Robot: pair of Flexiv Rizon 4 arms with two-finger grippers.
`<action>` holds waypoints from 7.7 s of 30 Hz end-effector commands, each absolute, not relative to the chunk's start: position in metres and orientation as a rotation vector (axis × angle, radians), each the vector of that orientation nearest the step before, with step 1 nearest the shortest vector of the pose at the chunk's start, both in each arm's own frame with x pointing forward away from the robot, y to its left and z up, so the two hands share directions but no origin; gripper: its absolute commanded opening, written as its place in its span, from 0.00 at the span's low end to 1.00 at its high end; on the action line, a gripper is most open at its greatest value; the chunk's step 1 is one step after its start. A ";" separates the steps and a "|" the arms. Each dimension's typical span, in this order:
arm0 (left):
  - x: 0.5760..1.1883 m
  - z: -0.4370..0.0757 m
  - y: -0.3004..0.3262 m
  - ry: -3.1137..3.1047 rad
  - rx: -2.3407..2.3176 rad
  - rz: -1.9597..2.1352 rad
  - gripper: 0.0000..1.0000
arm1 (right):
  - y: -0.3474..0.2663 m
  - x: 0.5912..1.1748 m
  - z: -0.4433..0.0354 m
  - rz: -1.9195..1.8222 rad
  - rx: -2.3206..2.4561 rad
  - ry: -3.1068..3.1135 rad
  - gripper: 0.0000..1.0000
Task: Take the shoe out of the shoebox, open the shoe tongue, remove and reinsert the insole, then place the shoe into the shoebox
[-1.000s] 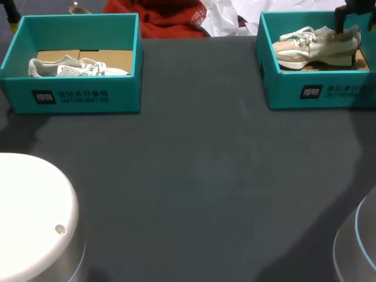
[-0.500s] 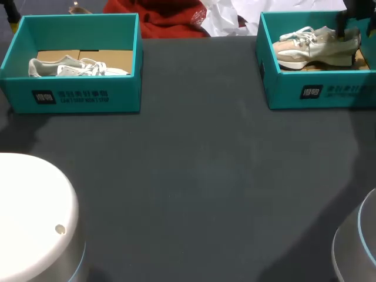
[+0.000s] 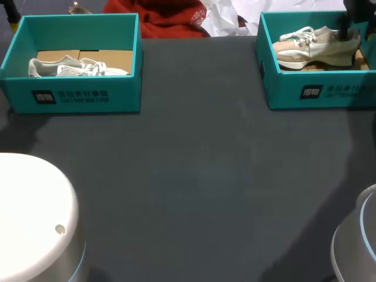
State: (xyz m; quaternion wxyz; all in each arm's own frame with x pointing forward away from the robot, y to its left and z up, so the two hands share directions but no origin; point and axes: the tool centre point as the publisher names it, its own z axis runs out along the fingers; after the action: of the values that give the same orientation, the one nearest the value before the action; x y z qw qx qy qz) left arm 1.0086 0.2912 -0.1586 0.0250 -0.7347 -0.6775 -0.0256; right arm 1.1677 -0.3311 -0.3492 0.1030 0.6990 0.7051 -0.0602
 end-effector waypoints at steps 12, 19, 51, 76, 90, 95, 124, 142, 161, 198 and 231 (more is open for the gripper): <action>1.008 -0.158 0.292 -2.094 -2.272 -0.081 1.00 | -0.333 1.173 -0.370 -0.205 2.124 2.113 0.66; 1.008 -0.158 0.292 -2.094 -2.272 -0.081 1.00 | -0.332 1.170 -0.372 -0.201 2.135 2.118 0.47; 1.008 -0.158 0.292 -2.094 -2.272 -0.081 1.00 | -0.333 1.148 -0.310 -0.196 2.123 2.024 0.00; 1.008 -0.158 0.292 -2.094 -2.272 -0.081 1.00 | -0.357 1.142 -0.235 -0.262 2.036 1.930 0.00; 1.008 -0.158 0.292 -2.094 -2.272 -0.081 1.00 | -0.366 1.150 -0.218 -0.253 2.019 1.944 0.00; 1.008 -0.158 0.292 -2.094 -2.272 -0.081 1.00 | -0.367 1.149 -0.204 -0.243 2.016 1.939 0.00; 1.008 -0.158 0.292 -2.094 -2.272 -0.081 1.00 | -0.287 1.074 -0.121 -0.248 2.049 1.865 0.00; 1.008 -0.158 0.292 -2.094 -2.272 -0.081 1.00 | -0.175 0.959 -0.101 -0.228 2.077 1.849 0.00; 1.008 -0.158 0.292 -2.094 -2.272 -0.081 1.00 | -0.067 0.830 -0.120 -0.184 2.098 1.842 0.00; 1.008 -0.158 0.292 -2.094 -2.272 -0.081 1.00 | 0.028 0.714 -0.254 -0.233 2.124 1.912 0.00; 1.008 -0.158 0.292 -2.094 -2.272 -0.081 1.00 | 0.050 0.707 -0.362 -0.200 2.154 1.994 0.00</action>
State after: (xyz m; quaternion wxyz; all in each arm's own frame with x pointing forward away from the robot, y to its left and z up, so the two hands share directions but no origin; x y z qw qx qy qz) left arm 1.0086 0.2912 -0.1587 0.0249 -0.7347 -0.6775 -0.0256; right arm 0.7060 0.0485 -0.3567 0.1014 0.7288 0.6736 -0.0686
